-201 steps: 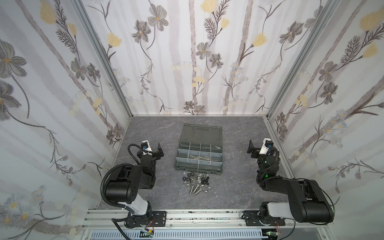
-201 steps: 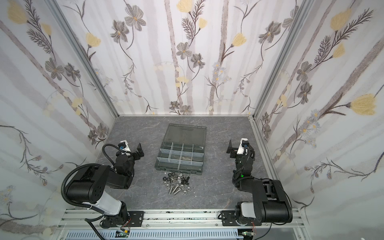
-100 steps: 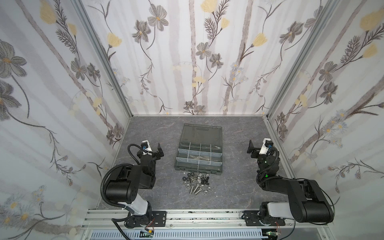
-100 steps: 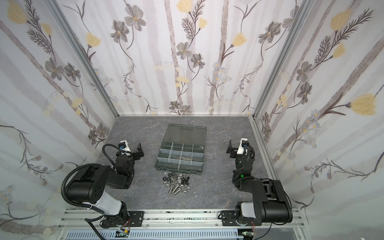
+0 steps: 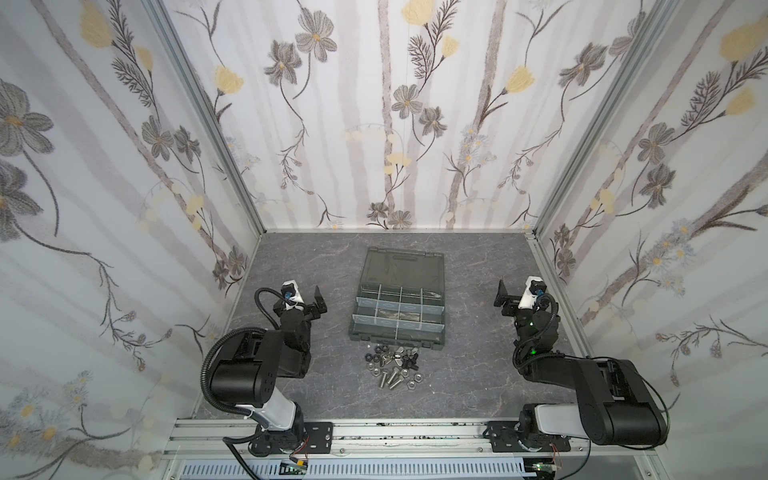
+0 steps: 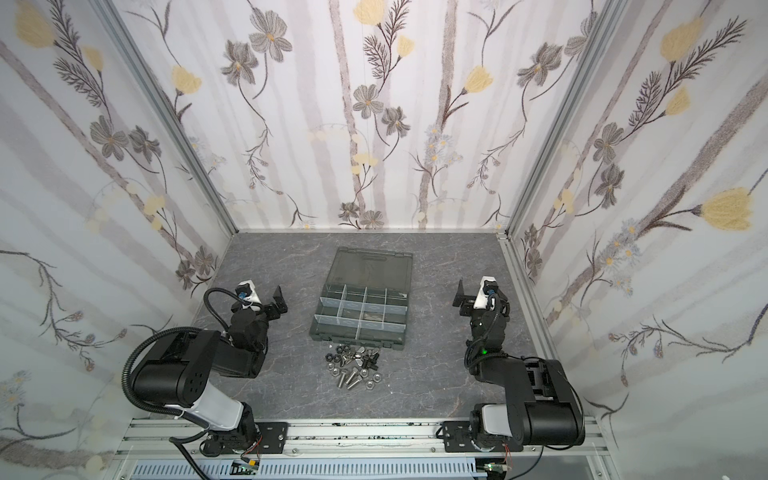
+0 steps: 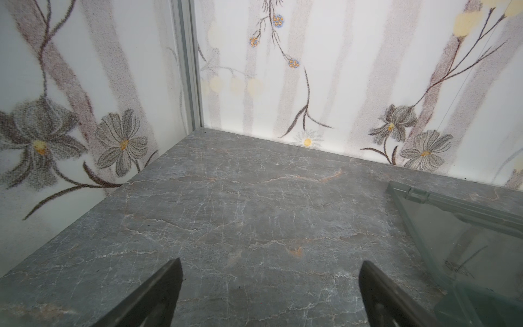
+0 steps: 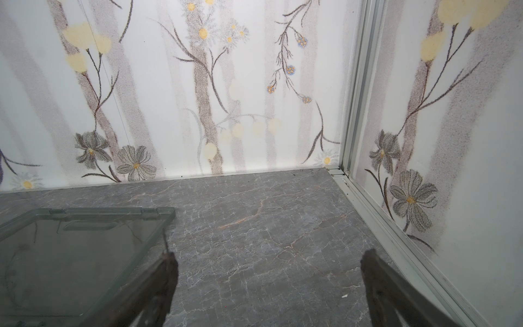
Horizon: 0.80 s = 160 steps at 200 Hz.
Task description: Sort the screws and nuts into containers
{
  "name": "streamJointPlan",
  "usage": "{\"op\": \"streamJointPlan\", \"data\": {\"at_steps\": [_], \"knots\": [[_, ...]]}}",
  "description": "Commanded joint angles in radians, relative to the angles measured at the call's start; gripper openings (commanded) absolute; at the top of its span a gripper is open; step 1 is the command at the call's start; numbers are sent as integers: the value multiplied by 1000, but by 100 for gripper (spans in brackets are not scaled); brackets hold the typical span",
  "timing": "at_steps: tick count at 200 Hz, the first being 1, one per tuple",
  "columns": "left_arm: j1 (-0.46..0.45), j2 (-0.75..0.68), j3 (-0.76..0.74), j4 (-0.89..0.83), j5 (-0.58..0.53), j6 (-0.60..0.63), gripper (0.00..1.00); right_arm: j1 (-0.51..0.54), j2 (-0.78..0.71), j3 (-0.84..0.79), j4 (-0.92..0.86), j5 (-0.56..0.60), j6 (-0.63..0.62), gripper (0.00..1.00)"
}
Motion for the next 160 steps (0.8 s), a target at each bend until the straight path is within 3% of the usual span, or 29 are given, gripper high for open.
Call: {"op": "streamJointPlan", "data": {"at_steps": [1, 51, 75, 92, 128, 146, 160], "knots": [[-1, -2, 6, 23, 2, 2, 100, 2, -3, 3, 22, -10, -11, 100], [-1, -5, 2, 24, 1, 2, 100, 0, 1, 11, 13, -13, -9, 100], [-23, -105, 2, -46, -79, 4, 100, -14, -3, 0, 28, -34, 1, 100], [-49, -241, 39, -256, -95, -3, 100, -14, -1, 4, 24, -35, 0, 100], [-100, -463, 254, -874, -107, -165, 100, -2, -30, 3, 7, 4, -2, 100], [-149, -512, 345, -1115, -78, -193, 100, 55, -148, 62, -215, 105, -21, 100], [-195, -552, 372, -1241, -43, -216, 100, 100, -254, 165, -527, 148, 26, 100]]}}
